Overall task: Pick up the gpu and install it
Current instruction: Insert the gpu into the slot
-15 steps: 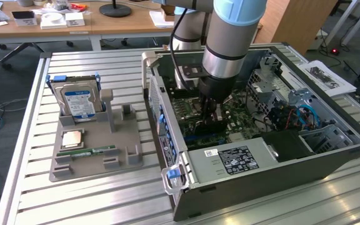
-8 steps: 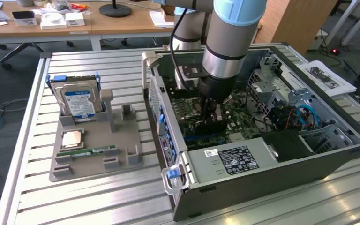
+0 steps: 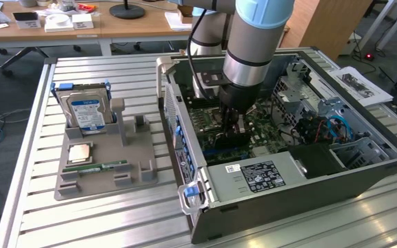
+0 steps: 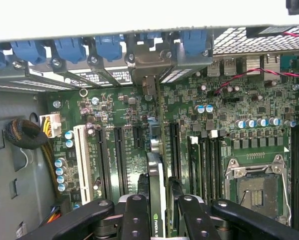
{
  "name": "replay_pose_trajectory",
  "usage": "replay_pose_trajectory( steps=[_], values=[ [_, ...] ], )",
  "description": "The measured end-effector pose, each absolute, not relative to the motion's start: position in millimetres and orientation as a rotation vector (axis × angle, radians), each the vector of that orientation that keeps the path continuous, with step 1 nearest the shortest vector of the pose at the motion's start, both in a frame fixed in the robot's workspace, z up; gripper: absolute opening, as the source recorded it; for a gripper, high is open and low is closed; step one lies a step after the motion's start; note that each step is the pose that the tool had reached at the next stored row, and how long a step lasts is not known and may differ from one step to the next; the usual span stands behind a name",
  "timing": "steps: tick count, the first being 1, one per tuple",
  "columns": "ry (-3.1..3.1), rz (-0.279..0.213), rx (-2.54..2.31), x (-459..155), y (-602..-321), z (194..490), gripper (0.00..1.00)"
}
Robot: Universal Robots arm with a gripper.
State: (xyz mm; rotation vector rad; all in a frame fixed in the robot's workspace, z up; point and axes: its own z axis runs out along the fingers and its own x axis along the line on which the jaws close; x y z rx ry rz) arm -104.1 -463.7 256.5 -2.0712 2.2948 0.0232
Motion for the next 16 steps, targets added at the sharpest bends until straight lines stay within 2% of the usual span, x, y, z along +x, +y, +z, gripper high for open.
replay_pose_trajectory(
  steps=[16],
  values=[
    [2.295,0.023,-2.071,-104.3,-464.3,256.6,0.27]
  ],
)
